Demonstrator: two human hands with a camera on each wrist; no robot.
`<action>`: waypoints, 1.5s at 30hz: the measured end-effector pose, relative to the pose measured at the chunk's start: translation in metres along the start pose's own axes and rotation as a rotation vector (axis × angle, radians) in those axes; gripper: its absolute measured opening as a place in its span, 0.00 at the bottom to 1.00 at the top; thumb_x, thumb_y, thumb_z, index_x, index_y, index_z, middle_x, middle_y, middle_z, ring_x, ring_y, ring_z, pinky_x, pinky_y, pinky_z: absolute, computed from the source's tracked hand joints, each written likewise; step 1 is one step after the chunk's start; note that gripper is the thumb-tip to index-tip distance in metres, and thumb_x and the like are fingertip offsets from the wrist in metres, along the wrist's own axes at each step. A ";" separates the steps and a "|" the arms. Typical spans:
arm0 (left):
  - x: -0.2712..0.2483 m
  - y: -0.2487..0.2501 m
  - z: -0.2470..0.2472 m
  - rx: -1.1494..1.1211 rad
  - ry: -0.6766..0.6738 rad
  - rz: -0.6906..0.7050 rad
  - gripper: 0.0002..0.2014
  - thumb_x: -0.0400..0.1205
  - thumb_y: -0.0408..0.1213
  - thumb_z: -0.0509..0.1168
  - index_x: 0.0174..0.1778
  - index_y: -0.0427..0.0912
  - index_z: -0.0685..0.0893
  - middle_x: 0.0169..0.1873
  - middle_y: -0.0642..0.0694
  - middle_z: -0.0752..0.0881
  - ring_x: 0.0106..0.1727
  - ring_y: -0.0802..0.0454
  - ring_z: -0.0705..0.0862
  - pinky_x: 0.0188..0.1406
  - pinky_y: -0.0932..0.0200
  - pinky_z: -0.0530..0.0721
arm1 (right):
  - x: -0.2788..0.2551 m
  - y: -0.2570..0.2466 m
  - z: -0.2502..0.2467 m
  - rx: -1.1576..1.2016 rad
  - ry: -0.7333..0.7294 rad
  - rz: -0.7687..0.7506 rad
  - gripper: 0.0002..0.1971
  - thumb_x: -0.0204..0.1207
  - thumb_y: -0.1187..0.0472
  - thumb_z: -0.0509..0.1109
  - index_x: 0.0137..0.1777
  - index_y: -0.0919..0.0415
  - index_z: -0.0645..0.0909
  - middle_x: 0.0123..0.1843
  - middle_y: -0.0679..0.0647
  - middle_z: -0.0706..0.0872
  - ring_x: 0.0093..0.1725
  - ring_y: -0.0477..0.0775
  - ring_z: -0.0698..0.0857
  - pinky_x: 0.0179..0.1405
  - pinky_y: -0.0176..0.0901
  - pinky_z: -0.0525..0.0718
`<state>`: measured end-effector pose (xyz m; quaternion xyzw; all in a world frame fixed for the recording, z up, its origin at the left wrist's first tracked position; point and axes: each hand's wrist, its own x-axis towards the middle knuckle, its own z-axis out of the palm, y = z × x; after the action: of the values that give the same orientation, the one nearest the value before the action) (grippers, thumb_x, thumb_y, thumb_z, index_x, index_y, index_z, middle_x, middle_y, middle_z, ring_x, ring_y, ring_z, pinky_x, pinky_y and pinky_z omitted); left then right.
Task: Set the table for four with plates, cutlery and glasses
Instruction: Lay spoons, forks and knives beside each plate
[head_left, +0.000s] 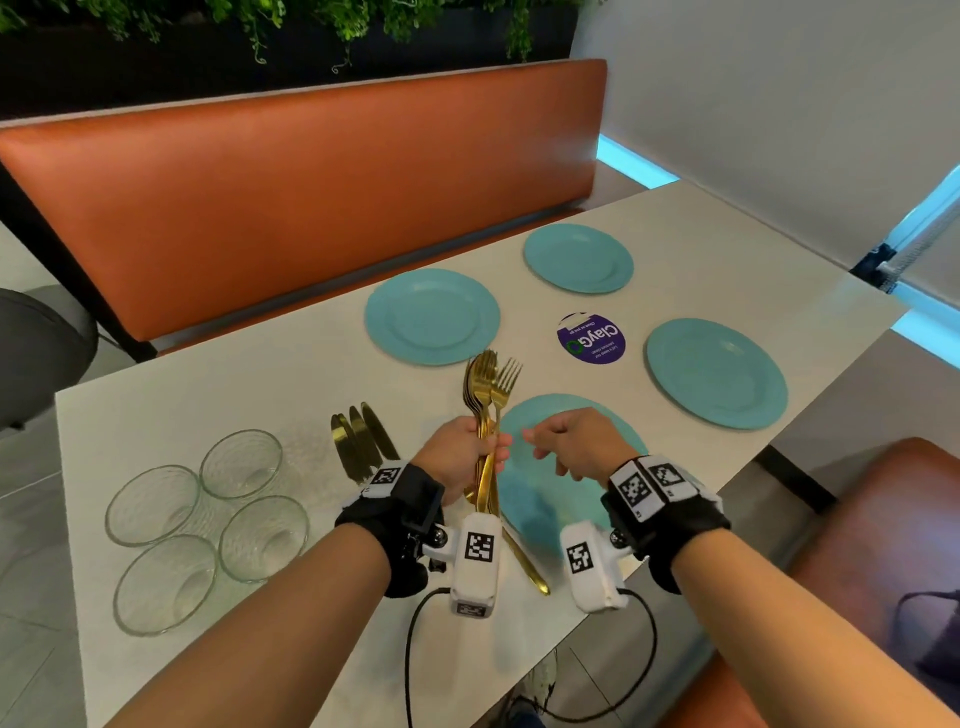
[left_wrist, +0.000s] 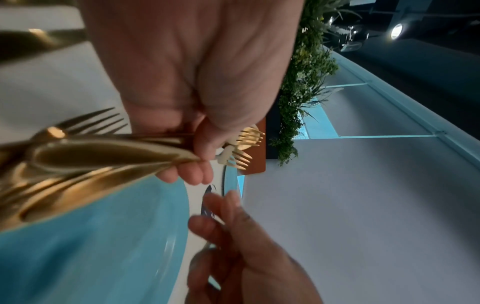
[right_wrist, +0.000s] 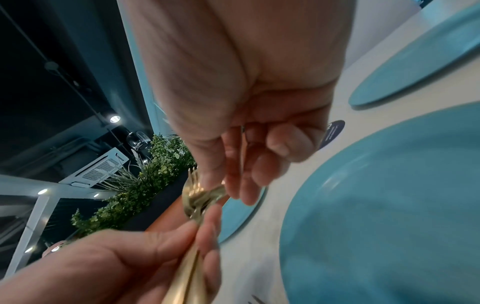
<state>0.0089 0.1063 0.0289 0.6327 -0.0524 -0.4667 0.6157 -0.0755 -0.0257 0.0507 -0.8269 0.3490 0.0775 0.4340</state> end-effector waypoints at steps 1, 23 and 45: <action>0.000 0.000 0.005 0.009 -0.032 -0.001 0.12 0.86 0.23 0.52 0.42 0.39 0.77 0.39 0.44 0.82 0.37 0.54 0.79 0.40 0.63 0.81 | 0.000 -0.001 0.002 0.024 -0.003 -0.004 0.11 0.78 0.50 0.69 0.41 0.56 0.85 0.36 0.47 0.86 0.25 0.45 0.77 0.22 0.34 0.73; 0.081 0.037 0.078 -0.012 0.117 0.007 0.09 0.85 0.22 0.54 0.42 0.40 0.70 0.37 0.41 0.82 0.34 0.51 0.80 0.29 0.65 0.82 | 0.069 0.059 -0.109 0.218 0.269 0.110 0.13 0.77 0.60 0.70 0.30 0.56 0.78 0.34 0.53 0.84 0.22 0.49 0.76 0.19 0.37 0.72; 0.159 0.057 0.116 -0.006 0.234 -0.071 0.12 0.86 0.26 0.55 0.65 0.34 0.72 0.45 0.40 0.83 0.43 0.50 0.82 0.44 0.59 0.82 | 0.134 0.153 -0.130 -0.398 0.139 0.225 0.06 0.75 0.54 0.71 0.46 0.52 0.89 0.48 0.53 0.90 0.48 0.55 0.87 0.49 0.44 0.85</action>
<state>0.0508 -0.0938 0.0143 0.6825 0.0437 -0.4113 0.6026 -0.0977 -0.2523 -0.0293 -0.8553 0.4459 0.1357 0.2263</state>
